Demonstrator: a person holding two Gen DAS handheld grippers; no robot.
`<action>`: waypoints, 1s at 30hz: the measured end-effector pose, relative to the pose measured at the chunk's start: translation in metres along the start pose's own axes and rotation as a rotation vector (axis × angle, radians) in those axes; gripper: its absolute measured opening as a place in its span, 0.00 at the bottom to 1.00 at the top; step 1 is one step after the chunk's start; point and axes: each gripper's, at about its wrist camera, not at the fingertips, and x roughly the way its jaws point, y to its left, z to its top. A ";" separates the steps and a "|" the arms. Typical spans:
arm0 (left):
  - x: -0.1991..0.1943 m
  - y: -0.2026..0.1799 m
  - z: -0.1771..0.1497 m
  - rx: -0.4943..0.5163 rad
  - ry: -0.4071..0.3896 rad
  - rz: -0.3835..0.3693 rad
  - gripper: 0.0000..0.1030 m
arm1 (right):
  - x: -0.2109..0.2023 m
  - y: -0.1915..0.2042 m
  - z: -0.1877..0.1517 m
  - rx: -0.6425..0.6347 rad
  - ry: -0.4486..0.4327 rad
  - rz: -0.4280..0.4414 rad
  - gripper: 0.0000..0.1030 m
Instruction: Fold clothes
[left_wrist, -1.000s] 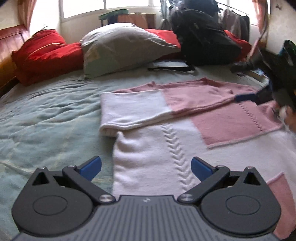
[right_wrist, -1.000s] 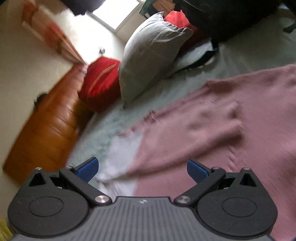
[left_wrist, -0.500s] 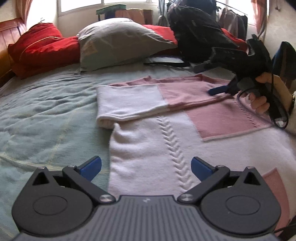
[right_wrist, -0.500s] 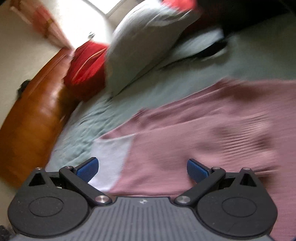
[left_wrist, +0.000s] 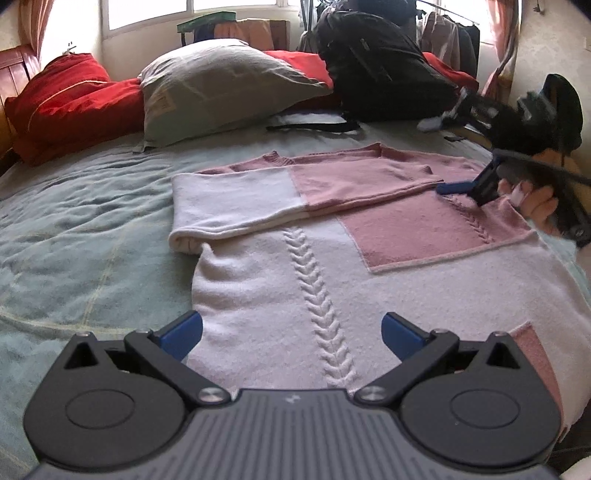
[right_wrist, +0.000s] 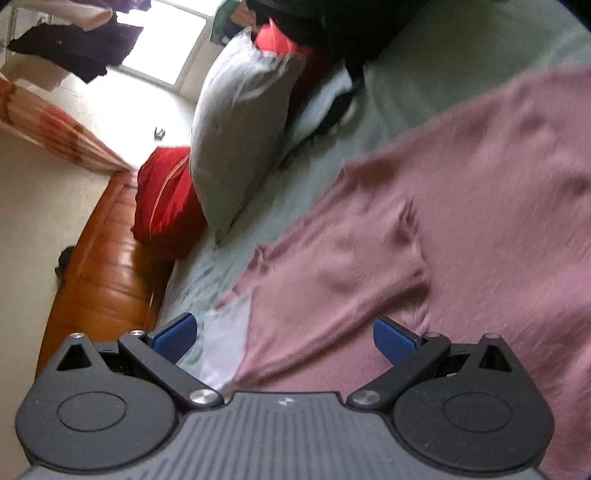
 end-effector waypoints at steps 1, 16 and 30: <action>0.000 0.001 0.000 0.000 0.001 0.003 0.99 | 0.003 0.000 -0.001 -0.006 -0.006 -0.013 1.00; 0.007 0.010 -0.006 -0.061 0.002 -0.012 0.99 | 0.017 -0.008 0.003 0.128 -0.246 0.030 1.00; 0.012 0.012 -0.011 -0.078 0.024 -0.011 0.99 | 0.012 -0.048 -0.003 0.209 -0.263 -0.042 0.07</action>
